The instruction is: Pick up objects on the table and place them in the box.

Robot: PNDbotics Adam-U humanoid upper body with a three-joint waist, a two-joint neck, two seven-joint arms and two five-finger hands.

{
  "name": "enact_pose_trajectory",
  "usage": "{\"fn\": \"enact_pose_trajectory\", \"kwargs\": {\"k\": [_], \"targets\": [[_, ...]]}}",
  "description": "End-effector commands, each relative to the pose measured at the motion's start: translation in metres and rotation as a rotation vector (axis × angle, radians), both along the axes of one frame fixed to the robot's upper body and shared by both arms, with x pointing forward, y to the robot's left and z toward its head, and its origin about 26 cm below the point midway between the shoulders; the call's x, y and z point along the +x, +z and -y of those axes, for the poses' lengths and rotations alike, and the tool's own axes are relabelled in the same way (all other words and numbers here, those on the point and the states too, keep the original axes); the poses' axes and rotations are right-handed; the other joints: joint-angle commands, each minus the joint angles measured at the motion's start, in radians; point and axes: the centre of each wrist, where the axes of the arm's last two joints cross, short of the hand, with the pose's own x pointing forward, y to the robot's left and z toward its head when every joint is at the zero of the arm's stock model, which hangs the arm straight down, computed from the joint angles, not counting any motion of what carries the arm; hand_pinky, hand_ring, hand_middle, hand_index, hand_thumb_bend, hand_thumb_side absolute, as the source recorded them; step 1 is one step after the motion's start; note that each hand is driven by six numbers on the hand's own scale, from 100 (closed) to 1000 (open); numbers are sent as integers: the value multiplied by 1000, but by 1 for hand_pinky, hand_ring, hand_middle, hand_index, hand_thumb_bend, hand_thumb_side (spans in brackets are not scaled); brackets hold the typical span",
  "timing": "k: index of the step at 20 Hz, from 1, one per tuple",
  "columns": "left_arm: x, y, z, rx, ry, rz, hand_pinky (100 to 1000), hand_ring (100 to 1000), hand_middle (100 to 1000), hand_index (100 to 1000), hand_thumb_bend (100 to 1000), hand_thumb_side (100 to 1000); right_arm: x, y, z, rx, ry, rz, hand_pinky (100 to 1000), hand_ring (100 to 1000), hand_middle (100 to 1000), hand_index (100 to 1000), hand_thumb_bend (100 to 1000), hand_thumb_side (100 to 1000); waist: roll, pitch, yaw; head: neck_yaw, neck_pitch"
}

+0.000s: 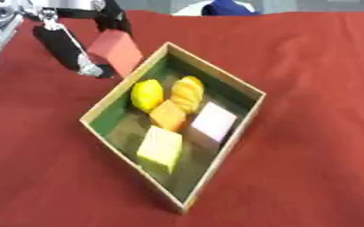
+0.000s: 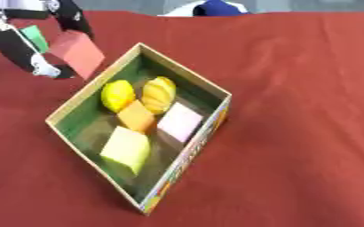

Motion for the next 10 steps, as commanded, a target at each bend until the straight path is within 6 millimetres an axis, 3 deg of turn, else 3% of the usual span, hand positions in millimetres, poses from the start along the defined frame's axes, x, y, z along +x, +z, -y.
{"fn": "enact_pose_trajectory", "kwargs": {"k": [1,7,10], "targets": [[2,5,9,-9,-8,9,745,677,637,761,350,100,-2,10,1,-11,6,31,814,835,685,795,100,649,-1,-21,-2,-6,0],[14,-8,26,-32,-9,-25,756,688,643,775,439,100,-1,11,0,-9,11,33,813,835,685,795,100,649,-4,-17,-4,-8,3],[19,-14,31,2,-1,-20,816,777,738,840,539,100,-1,11,-1,-8,13,34,813,835,685,795,100,649,-5,-17,-7,-8,5]]}}
